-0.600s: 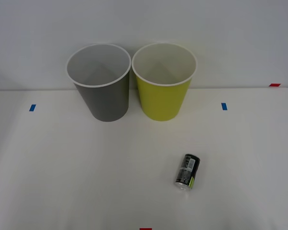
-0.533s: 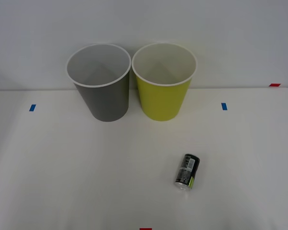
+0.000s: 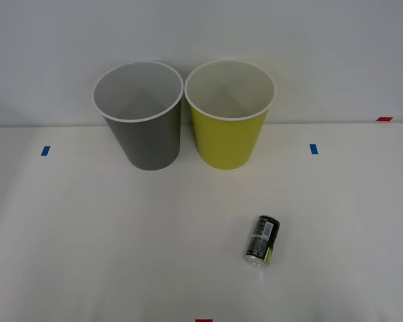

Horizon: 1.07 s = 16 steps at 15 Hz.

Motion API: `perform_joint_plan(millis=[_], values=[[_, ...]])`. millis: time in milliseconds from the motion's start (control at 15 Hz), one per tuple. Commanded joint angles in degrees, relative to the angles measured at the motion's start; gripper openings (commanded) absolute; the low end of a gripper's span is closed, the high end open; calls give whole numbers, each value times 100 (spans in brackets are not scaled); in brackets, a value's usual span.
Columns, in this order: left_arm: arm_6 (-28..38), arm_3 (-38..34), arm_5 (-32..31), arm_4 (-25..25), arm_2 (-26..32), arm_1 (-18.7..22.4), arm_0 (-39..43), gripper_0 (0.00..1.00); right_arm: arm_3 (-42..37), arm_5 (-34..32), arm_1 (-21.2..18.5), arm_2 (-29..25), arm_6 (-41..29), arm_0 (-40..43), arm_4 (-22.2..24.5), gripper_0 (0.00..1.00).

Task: Put cans in the gray bin and PET bottles in the light green bin.

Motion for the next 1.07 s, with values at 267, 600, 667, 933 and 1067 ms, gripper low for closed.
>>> perform_joint_plan(millis=[267,600,667,933,1067], values=[[0,0,0,0,0,0,0,82,0,0,0,0,0,0,0,100],[0,0,0,0,0,0,0,82,0,0,0,0,0,0,0,100],[0,0,0,0,0,0,0,82,0,0,0,0,0,0,0,100],[0,0,0,0,0,0,0,82,0,0,0,0,0,0,0,100],[0,0,0,0,0,0,0,82,0,0,0,0,0,0,0,100]])
